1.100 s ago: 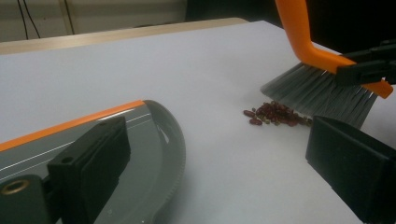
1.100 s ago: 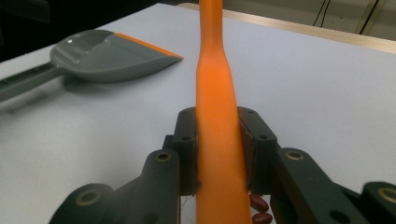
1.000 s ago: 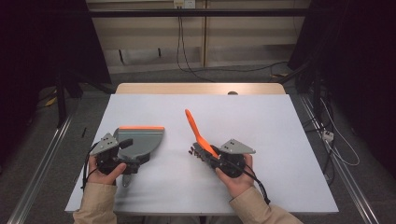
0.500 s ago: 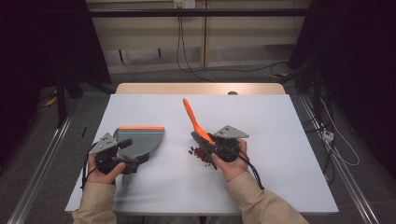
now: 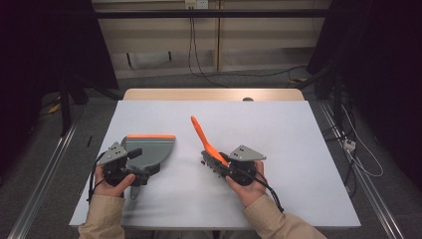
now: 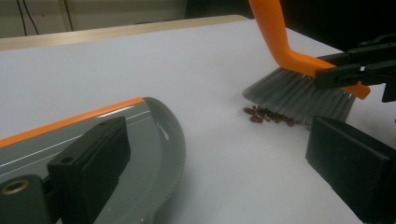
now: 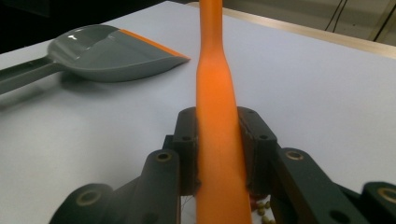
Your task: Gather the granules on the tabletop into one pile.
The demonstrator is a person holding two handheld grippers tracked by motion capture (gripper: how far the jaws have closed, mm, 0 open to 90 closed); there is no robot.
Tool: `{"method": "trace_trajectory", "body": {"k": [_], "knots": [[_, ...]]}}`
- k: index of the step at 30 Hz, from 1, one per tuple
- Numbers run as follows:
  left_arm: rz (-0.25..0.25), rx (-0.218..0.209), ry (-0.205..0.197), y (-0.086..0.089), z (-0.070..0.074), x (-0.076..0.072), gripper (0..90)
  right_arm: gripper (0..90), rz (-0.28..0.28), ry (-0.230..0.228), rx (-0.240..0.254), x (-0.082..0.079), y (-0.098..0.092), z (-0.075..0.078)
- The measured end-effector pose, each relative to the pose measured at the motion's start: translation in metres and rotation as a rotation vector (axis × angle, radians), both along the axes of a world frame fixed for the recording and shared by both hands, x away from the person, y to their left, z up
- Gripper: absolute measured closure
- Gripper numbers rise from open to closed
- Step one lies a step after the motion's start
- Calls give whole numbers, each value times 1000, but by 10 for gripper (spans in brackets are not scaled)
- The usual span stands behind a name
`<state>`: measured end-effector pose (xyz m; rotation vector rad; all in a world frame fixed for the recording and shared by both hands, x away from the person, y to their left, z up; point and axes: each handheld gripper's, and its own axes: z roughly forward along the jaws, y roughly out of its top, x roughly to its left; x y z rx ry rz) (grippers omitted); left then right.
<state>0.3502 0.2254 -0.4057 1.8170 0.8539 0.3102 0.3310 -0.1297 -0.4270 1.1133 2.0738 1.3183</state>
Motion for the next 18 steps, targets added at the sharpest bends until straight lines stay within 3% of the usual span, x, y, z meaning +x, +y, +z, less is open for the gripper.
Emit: {"method": "trace_trajectory", "body": {"k": [7,12,15,18], "knots": [[0,0,3,2,0,1,61,712,-23,12,24,21,0,0],[1,-5,2,1,0,1,61,712,-34,32,72,19,-8,12],[-1,-1,1,1,1,0,61,712,-63,23,40,15,-18,23],[0,-4,-4,0,2,-1,61,712,-112,46,8,15,-35,27]]}}
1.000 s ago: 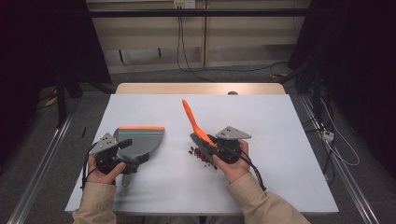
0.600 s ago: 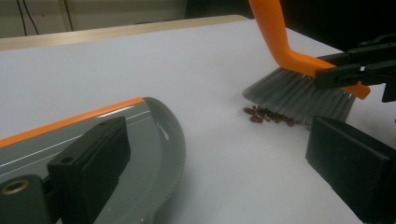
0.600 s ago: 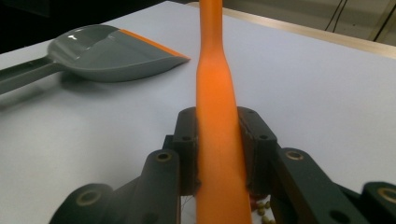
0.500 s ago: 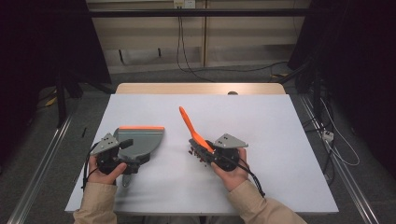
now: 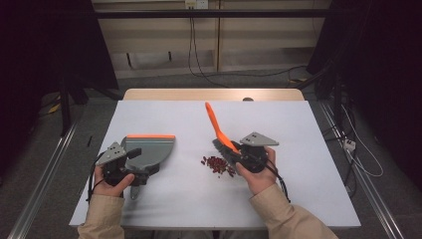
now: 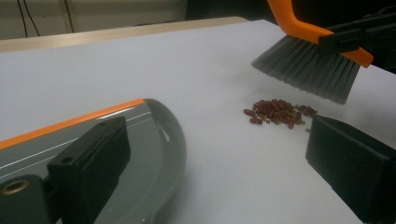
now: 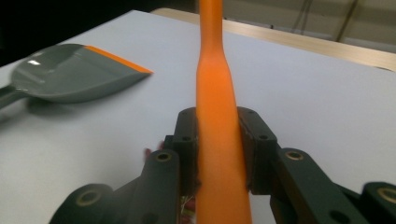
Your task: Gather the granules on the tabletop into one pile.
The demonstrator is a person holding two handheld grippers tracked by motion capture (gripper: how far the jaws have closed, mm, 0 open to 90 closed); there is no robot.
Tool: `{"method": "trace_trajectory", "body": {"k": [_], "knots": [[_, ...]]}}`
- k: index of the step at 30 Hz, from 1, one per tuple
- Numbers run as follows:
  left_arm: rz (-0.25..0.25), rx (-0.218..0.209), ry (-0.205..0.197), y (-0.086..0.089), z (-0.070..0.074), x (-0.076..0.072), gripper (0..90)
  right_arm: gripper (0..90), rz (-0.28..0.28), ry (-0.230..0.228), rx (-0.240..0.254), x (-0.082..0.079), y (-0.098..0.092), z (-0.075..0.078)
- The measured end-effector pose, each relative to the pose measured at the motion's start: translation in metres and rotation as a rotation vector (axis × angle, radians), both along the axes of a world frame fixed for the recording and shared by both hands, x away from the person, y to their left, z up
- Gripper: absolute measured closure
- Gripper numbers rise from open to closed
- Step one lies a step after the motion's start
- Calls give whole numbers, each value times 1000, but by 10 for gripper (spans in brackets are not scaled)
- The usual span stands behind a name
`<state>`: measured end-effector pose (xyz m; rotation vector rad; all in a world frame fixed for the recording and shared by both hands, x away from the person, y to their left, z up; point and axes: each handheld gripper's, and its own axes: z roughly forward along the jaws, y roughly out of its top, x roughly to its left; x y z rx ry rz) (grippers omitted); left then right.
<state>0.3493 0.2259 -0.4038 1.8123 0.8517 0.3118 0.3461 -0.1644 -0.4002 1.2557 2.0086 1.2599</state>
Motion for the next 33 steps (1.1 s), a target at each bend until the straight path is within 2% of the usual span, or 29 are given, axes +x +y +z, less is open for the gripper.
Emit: {"method": "trace_trajectory", "body": {"k": [5,7,10,14,16,18,22,24,28,33], "knots": [[-4,3,-5,0,3,-2,61,711,-71,61,-65,-1,-19,-15],[-5,7,-3,-1,3,-3,61,710,-100,57,-80,-2,-21,-22],[-7,14,-1,-1,2,-5,61,711,-127,56,-68,-2,-17,-23],[-7,11,-3,0,2,-7,61,710,-143,31,-88,-3,3,-25],[-8,9,-2,0,2,-7,61,709,-152,16,-87,-3,11,-27],[-11,10,0,0,1,-7,61,708,-162,19,-60,-1,16,-28],[-8,9,0,1,1,-7,61,708,-173,13,-49,2,23,-28],[-7,10,0,2,1,-6,61,708,-169,15,-26,3,26,-29],[-7,14,0,2,1,-6,61,708,-168,0,-33,7,31,-30],[-5,13,2,2,0,-6,62,709,-157,-2,-18,11,33,-31]]}}
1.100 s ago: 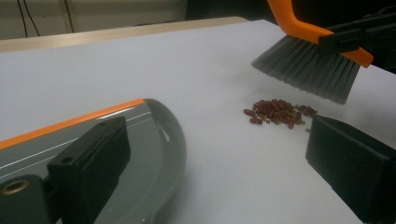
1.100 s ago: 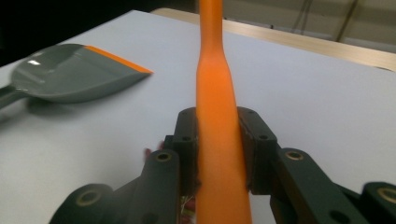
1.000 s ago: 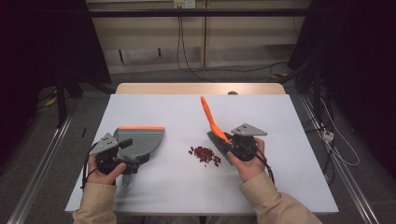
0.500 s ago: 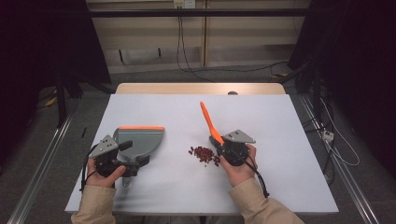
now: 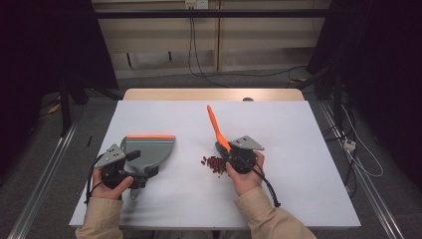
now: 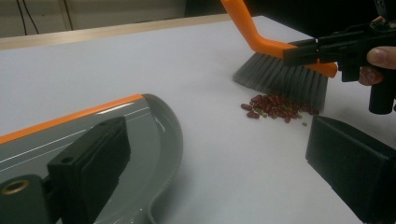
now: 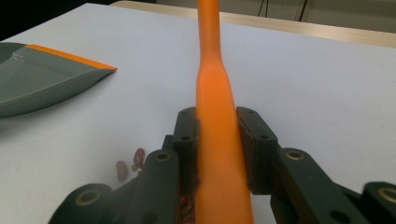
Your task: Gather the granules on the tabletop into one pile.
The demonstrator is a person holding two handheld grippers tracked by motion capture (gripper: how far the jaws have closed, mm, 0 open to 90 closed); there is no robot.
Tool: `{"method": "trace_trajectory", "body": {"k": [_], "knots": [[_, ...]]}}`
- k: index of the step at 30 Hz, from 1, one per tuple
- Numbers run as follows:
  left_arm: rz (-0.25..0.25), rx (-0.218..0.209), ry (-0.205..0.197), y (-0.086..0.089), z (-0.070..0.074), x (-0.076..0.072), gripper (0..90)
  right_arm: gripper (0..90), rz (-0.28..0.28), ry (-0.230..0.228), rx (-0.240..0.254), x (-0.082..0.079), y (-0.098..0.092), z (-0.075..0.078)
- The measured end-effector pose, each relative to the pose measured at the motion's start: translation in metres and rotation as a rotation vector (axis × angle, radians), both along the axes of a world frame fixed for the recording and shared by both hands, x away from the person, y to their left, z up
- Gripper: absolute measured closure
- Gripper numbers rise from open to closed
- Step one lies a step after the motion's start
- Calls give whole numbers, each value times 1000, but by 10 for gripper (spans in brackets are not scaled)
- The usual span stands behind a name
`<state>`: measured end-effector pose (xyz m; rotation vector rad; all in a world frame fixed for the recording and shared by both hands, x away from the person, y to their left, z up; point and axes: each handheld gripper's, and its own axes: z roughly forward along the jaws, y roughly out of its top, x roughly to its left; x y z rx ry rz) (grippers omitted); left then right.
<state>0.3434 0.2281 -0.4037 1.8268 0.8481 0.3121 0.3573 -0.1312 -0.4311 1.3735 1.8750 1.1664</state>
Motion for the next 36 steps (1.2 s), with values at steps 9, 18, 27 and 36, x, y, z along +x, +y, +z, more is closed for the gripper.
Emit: {"method": "trace_trajectory", "body": {"k": [9,18,27,36], "knots": [[-1,2,1,1,0,0,62,710,25,-19,3,-5,-8,7],[-7,7,0,-1,1,0,62,710,1,-21,-21,-18,-16,1],[-5,12,7,2,-1,-1,62,709,28,-44,-13,-13,0,1],[-15,17,13,-1,-3,-2,62,709,91,-42,16,-23,-25,14]]}}
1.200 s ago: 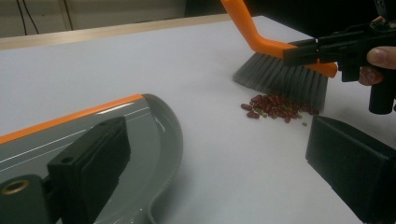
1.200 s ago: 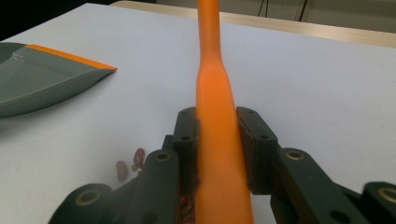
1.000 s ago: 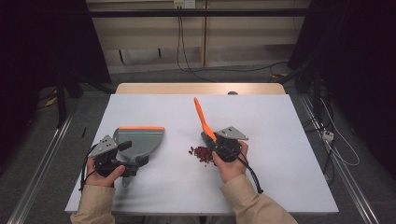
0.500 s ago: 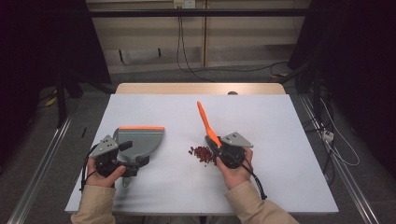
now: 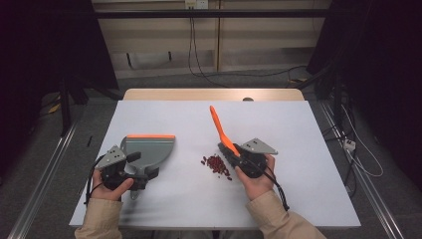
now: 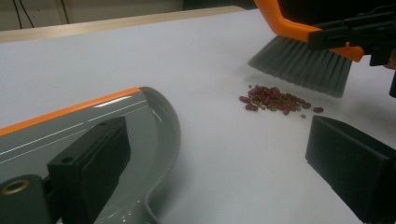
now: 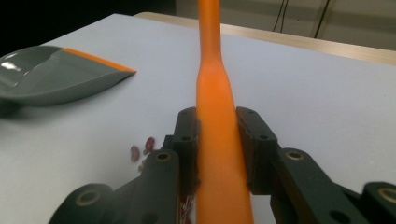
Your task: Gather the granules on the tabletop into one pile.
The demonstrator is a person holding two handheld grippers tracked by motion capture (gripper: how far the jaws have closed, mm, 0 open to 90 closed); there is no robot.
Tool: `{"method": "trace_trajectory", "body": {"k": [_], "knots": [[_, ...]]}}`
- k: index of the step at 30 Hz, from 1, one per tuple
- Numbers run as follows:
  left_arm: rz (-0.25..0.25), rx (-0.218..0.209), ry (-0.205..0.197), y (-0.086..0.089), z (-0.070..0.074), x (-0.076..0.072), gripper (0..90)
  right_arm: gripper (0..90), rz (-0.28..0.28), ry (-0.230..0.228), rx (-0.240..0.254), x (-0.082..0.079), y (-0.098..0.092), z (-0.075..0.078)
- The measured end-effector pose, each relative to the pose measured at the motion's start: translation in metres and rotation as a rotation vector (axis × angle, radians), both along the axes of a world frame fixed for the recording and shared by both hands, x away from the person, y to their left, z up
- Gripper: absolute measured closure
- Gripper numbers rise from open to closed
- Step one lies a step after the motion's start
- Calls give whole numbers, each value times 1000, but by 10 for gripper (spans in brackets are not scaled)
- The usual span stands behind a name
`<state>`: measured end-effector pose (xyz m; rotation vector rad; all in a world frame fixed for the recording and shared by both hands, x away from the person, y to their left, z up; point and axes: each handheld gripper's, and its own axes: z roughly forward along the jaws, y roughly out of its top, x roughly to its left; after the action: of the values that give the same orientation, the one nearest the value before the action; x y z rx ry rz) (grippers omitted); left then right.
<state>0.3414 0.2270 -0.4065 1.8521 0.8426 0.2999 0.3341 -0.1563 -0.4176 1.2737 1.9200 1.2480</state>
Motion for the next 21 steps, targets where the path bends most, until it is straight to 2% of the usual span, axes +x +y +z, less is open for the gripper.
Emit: {"method": "trace_trajectory", "body": {"k": [3,5,8,11,13,16,18,19,21], "knots": [[-5,4,3,-1,-1,0,62,709,61,4,18,-10,-4,4],[-7,3,3,-2,-1,0,62,710,110,10,49,-15,-7,5],[-8,3,7,-3,-1,0,62,710,208,1,51,-23,-4,7],[-8,3,6,-2,-1,0,62,710,300,18,86,-24,-1,1],[-10,4,7,-2,-2,1,62,710,368,37,91,-20,1,-5],[-8,5,11,-1,-3,1,62,709,431,73,66,-13,1,-12],[-4,3,14,-1,-3,1,62,708,438,78,56,-10,3,-12],[-2,1,13,0,-3,2,62,707,457,95,59,-8,3,-11],[-2,3,10,1,-2,2,62,705,461,92,14,-6,5,-9]]}}
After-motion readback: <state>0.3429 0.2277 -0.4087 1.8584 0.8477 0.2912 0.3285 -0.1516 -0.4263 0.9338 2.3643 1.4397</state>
